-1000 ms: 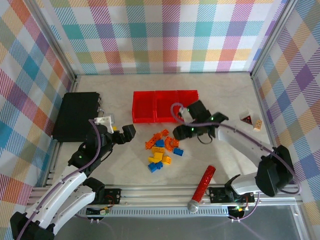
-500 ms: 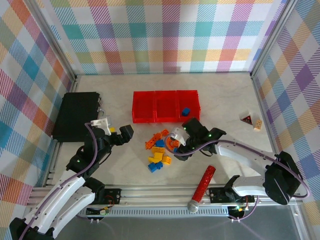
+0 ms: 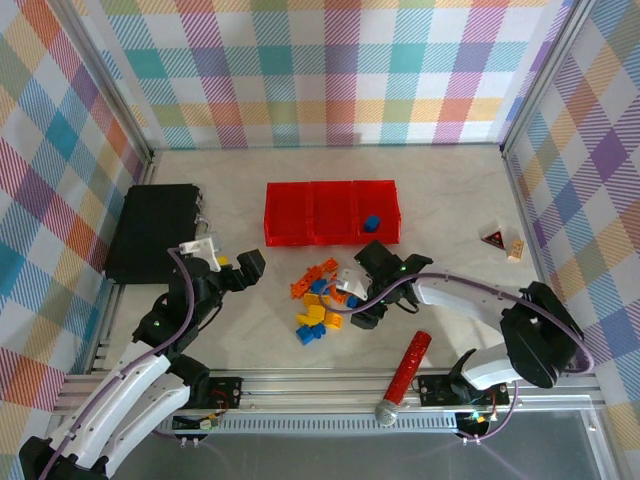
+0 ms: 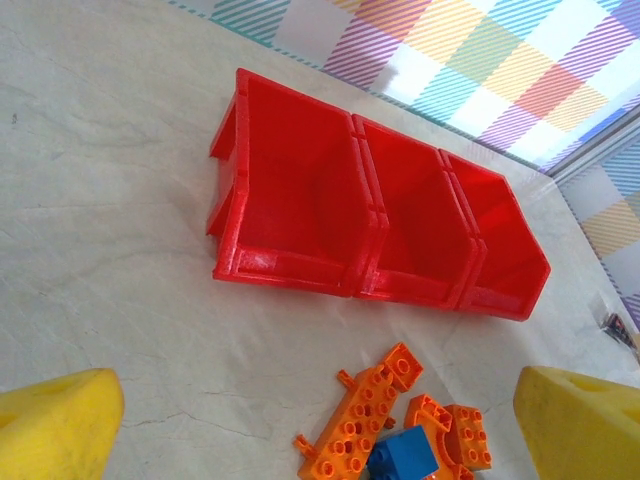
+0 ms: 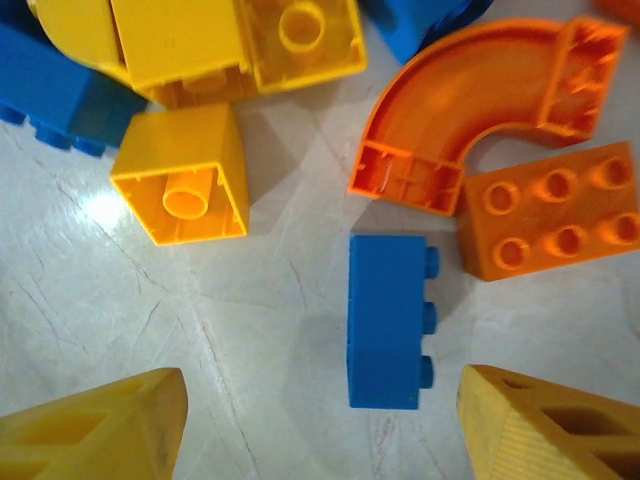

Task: Sort the legos into containers by color
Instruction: Pick up the lego from the bottom-center of the table.

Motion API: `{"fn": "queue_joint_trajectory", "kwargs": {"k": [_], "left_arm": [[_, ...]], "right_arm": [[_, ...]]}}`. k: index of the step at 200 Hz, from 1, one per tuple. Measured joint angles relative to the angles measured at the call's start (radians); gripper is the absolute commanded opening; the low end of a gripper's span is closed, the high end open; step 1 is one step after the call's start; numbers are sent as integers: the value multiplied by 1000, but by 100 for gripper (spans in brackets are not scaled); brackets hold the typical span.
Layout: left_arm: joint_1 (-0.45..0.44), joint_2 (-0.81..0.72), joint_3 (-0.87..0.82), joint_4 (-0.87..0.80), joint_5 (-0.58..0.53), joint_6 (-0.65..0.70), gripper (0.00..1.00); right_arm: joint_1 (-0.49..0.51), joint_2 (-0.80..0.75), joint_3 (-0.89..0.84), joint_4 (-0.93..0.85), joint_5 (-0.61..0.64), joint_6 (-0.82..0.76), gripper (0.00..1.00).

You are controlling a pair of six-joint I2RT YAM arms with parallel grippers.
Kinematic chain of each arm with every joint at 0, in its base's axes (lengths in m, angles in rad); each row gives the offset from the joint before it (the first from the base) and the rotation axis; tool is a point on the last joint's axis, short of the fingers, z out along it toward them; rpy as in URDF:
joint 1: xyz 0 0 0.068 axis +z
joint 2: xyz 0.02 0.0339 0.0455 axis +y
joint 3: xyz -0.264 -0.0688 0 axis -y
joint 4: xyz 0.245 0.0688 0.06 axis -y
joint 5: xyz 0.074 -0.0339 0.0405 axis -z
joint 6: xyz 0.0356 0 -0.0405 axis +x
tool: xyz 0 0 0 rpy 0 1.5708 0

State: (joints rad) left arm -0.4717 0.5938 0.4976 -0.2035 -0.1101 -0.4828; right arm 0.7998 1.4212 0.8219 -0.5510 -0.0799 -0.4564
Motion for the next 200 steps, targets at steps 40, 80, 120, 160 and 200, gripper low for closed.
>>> {"fn": "queue_joint_trajectory", "kwargs": {"k": [40,80,120,160,200], "left_arm": [[0,-1,-3,-2,-15,0,100],[0,-2,-3,-3,-26,0,100],[0,-2,-5,-3,-34,0,100],[0,-2,-5,-5,-42,0,100],[0,-2,-11,-5,-42,0,100]], "right_arm": [[7,26,5,-10,7,-5,65],[11,53,12,-7,46,-6,60],[13,82,20,5,75,-5,60],[15,103,20,14,100,2,60],[19,113,20,36,126,20,62]]}}
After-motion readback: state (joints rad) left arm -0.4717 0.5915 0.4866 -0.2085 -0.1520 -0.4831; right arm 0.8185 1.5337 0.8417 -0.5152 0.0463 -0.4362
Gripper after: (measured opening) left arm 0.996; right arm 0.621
